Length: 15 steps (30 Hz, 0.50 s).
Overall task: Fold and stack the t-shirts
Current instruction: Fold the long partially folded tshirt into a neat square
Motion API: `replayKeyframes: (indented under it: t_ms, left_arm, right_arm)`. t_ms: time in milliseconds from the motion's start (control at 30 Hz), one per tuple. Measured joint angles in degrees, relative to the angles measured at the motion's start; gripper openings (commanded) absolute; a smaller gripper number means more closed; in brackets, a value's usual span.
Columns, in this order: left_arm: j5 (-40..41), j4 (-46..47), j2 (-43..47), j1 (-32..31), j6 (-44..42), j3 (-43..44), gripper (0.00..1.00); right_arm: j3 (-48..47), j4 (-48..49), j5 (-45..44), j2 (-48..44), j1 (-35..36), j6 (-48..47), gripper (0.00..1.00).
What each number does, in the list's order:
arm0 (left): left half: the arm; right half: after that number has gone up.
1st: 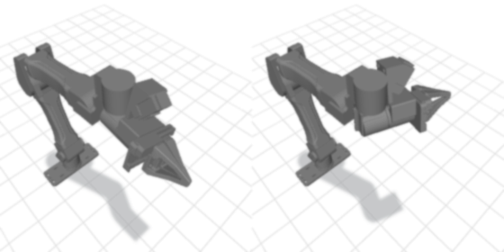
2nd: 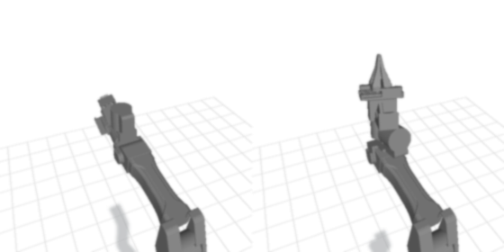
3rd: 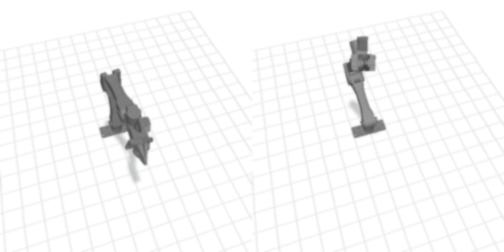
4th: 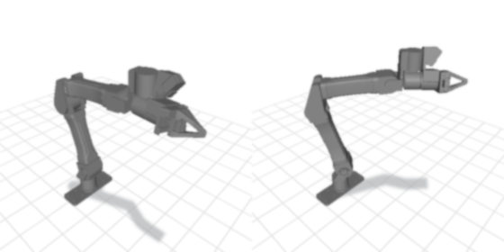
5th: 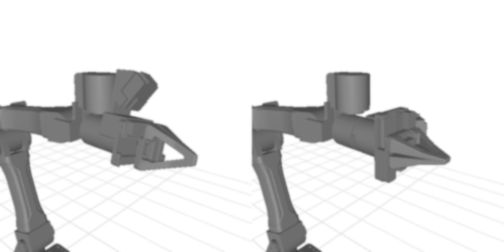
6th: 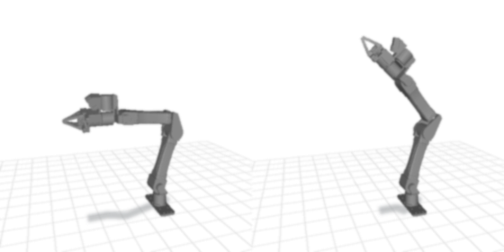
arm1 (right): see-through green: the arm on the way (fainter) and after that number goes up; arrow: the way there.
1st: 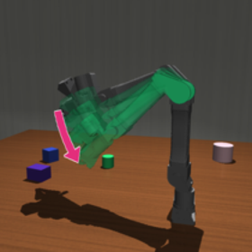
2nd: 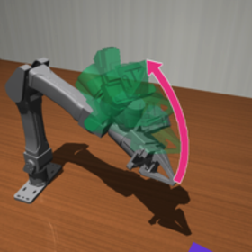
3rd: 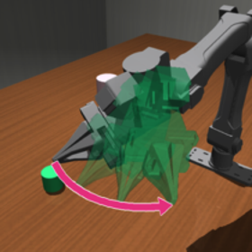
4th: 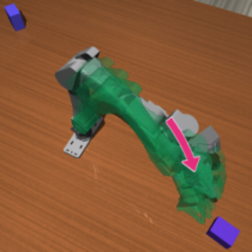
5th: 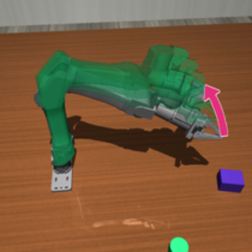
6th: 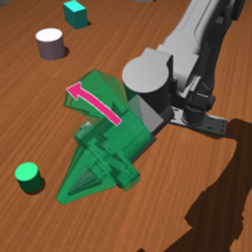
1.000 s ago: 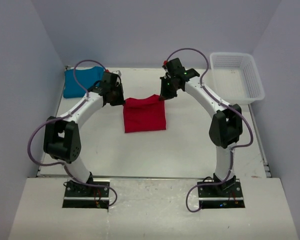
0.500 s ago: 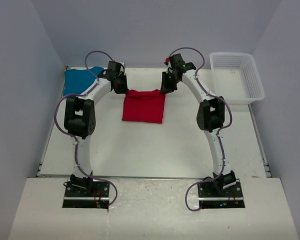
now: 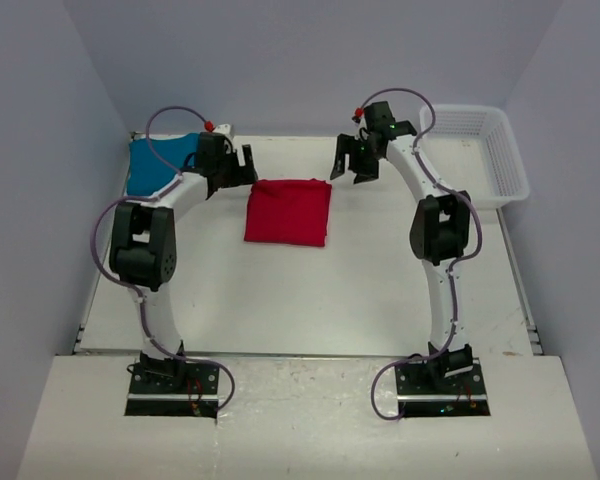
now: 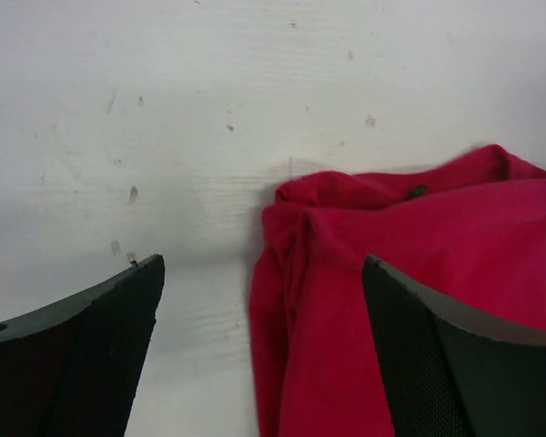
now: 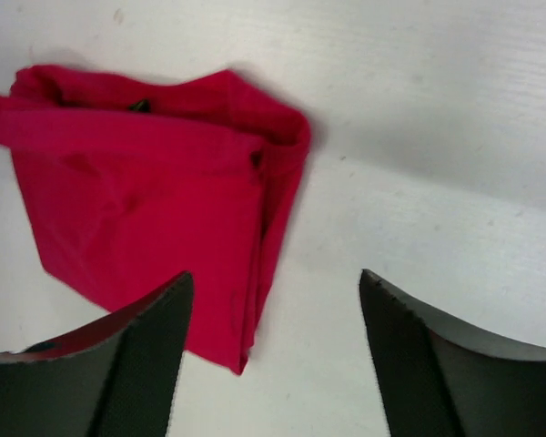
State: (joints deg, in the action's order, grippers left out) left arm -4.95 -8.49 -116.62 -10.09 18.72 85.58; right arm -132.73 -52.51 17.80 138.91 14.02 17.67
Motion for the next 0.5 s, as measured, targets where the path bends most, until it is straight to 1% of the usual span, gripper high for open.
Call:
replayKeyframes:
  t_ms: [33,67,100,133,233,333,500]
  left_arm:
    - [0.02,0.72,2.14,-0.33,0.66,-1.84,0.76]
    - [0.07,1.46,4.11,-0.85,1.40,-3.48,0.33]
    - [0.11,2.34,6.25,-1.49,2.16,-5.35,0.13]
    - [0.04,3.26,8.55,-2.36,2.56,-7.32,0.00]
    - [-1.60,5.27,12.98,-5.31,3.87,-10.84,0.00]
    - [-4.37,7.19,14.16,-7.89,4.94,-13.27,0.00]
    - [-6.71,7.41,13.51,-8.57,6.08,-16.85,0.00]
  right_arm:
    - [1.53,0.22,-0.33,-1.79,0.61,-0.04,0.64]
    - [2.51,0.02,-0.44,-3.30,1.40,-0.26,0.46]
    - [3.56,0.22,-0.59,-4.76,2.36,-0.55,0.00]
    - [4.96,0.66,-0.55,-6.43,3.65,-0.68,0.00]
    - [9.44,2.05,0.07,-10.29,7.41,-0.13,0.00]
    - [12.02,2.95,1.92,-11.04,10.56,0.28,0.00]
    - [16.02,4.07,3.50,-9.84,11.13,0.76,0.00]
